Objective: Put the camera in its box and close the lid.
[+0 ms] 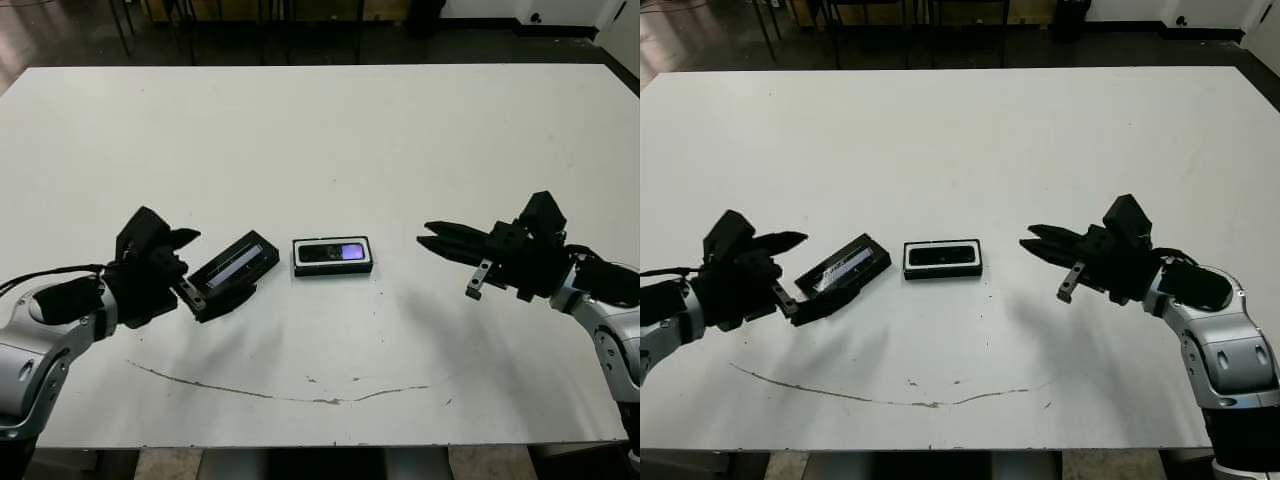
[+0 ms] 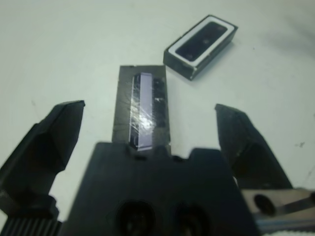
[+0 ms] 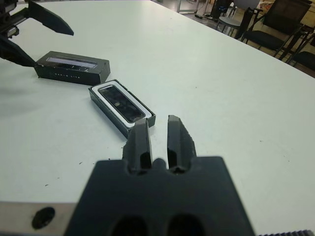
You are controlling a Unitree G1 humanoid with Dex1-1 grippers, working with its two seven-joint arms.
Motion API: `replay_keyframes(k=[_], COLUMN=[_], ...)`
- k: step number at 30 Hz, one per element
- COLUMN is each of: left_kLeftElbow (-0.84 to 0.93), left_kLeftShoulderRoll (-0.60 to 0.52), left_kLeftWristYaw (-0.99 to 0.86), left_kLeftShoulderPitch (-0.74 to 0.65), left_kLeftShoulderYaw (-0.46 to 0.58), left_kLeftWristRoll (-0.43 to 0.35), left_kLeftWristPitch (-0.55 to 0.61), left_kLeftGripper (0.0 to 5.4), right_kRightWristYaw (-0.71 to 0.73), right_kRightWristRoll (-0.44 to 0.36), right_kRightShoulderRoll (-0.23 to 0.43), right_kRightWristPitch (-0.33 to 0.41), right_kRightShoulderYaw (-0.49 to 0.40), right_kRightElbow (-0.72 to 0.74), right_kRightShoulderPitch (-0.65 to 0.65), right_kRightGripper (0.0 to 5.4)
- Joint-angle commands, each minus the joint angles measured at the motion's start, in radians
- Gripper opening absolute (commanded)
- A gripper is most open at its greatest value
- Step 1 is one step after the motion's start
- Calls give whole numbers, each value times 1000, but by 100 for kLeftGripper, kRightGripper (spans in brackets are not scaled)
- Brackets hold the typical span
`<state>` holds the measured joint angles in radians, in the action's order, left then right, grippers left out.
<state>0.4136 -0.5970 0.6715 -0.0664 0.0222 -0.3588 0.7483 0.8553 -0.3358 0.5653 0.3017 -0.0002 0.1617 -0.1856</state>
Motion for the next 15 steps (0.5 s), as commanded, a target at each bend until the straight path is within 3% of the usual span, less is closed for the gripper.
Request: replay_keyframes(k=[1, 11, 15], left_kLeftElbow=[-28, -88, -97], left_kLeftShoulderRoll=[-4, 4, 2], left_kLeftWristYaw=[-8, -65, -85], left_kLeftShoulderPitch=[20, 45, 44], left_kLeftShoulderYaw=[-25, -72, -95], left_kLeftWristRoll=[13, 112, 151], left_kLeftWristPitch=[-6, -130, -129], left_kLeftGripper=[538, 538, 538], right_kRightWristYaw=[7, -1, 0], right_kRightWristRoll=[9, 10, 16], right_kRightShoulderRoll=[4, 22, 25], right_kRightWristPitch=[-15, 23, 20], right_kRightShoulderYaw=[9, 13, 13], right_kRightElbow=[-15, 16, 23], right_kRightShoulderPitch=[11, 18, 22], right_kRightGripper=[0, 0, 0])
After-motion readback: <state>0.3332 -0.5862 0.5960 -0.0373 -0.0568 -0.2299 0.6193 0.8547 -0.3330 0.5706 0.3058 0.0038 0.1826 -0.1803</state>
